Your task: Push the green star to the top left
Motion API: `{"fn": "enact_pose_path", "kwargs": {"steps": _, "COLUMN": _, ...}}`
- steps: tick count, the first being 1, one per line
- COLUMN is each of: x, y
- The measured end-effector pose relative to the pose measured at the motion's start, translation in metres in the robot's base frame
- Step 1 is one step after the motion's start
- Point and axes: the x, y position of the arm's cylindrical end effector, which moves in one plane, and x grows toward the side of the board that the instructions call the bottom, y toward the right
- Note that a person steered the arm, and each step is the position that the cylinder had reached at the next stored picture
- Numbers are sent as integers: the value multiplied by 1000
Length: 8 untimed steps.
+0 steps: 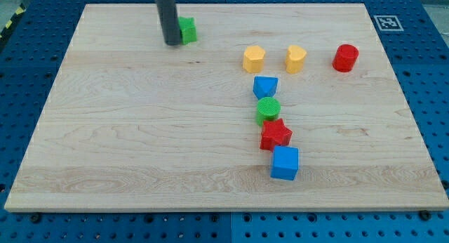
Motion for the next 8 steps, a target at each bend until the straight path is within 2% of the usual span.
{"fn": "enact_pose_path", "kwargs": {"steps": 1, "x": 14, "y": 38}}
{"fn": "enact_pose_path", "kwargs": {"steps": 2, "x": 5, "y": 63}}
{"fn": "enact_pose_path", "kwargs": {"steps": 3, "x": -7, "y": 63}}
{"fn": "enact_pose_path", "kwargs": {"steps": 5, "x": -27, "y": -8}}
{"fn": "enact_pose_path", "kwargs": {"steps": 6, "x": -36, "y": -11}}
{"fn": "enact_pose_path", "kwargs": {"steps": 7, "x": -37, "y": 29}}
{"fn": "enact_pose_path", "kwargs": {"steps": 8, "x": -59, "y": 34}}
